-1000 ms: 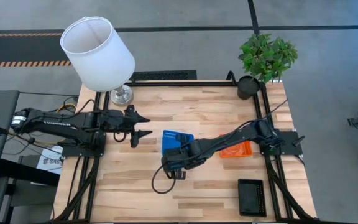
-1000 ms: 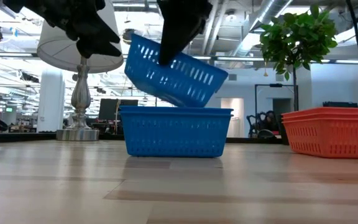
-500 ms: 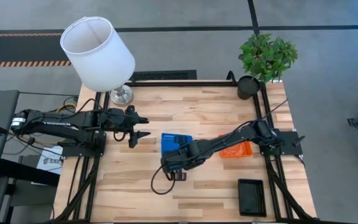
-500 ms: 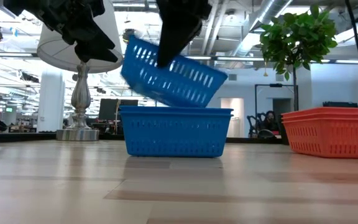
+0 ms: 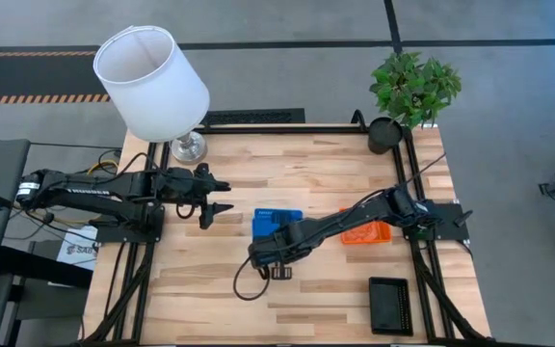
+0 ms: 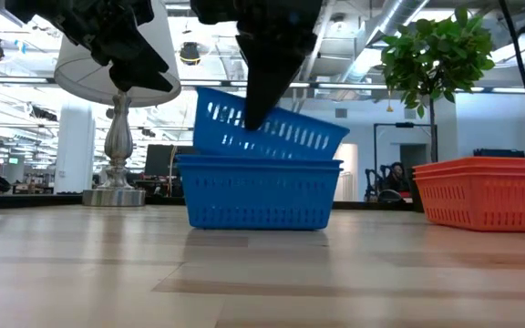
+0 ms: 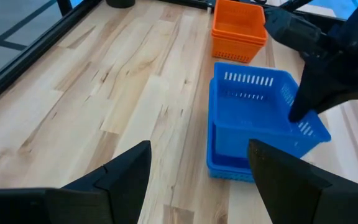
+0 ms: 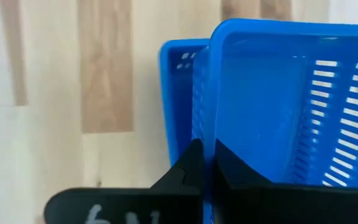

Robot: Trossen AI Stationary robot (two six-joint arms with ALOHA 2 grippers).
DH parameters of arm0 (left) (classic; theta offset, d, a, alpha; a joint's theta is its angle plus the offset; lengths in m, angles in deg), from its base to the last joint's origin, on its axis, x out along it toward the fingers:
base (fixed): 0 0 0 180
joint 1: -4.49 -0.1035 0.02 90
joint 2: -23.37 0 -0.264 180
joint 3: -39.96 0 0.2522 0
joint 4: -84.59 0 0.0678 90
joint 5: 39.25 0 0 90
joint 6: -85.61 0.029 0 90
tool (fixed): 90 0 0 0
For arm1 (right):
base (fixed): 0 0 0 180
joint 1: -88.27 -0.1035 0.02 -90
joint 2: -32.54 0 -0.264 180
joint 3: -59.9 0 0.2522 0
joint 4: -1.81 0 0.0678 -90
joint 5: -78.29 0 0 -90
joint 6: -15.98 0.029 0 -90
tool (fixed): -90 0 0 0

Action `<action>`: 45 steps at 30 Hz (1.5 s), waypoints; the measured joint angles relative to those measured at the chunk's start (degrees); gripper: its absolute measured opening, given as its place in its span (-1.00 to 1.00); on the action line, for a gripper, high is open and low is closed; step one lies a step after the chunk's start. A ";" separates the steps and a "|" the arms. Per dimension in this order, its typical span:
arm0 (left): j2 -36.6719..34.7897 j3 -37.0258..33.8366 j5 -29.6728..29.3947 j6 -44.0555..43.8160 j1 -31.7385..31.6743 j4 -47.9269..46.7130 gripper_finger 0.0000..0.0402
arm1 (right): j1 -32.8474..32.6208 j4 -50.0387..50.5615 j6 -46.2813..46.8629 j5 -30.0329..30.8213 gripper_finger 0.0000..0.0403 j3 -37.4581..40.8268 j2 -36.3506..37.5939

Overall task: Stack baskets by color
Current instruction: Stack the top blue bin on top of the bottom blue bin, then return to Home Position

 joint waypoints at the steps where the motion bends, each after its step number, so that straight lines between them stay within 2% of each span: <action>1: 0.00 0.00 -0.01 -0.02 0.00 0.00 0.26 | -0.02 -0.13 0.09 -0.18 -0.91 0.00 0.00; 6: 0.00 0.00 -0.07 -0.06 0.00 0.00 0.26 | 0.12 0.17 -0.74 -0.30 -0.82 0.00 0.00; 18: 0.00 0.00 -0.22 -1.05 0.00 0.00 0.26 | 0.31 0.62 -0.77 -1.30 -0.37 -0.11 0.16; 24: 0.00 0.00 -0.22 -1.07 0.00 0.01 0.26 | 1.03 8.96 -0.69 -5.70 -0.10 -6.79 1.68; 27: 0.00 0.00 0.01 -1.44 0.00 0.26 0.26 | 1.10 12.47 -0.92 -6.05 -0.02 -9.18 4.06; 29: 0.00 0.00 1.53 -2.26 -0.04 2.29 0.26 | 1.09 12.55 -1.14 -5.72 0.01 -9.33 6.26; 32: 0.02 0.20 7.86 -4.23 0.67 8.90 0.26 | 1.04 12.38 -1.14 -5.50 0.02 -9.38 10.42; 34: 0.10 0.62 9.94 -5.46 1.65 13.80 0.26 | 0.44 12.11 -1.01 -3.86 0.00 -9.38 12.96; 39: 0.11 2.85 7.32 -4.79 4.18 21.64 0.26 | -1.28 11.57 -1.44 1.56 -0.05 -9.33 18.50; 45: 0.09 7.27 4.89 -2.45 5.31 23.44 0.26 | -2.22 10.89 -1.65 1.88 -0.12 -8.87 24.45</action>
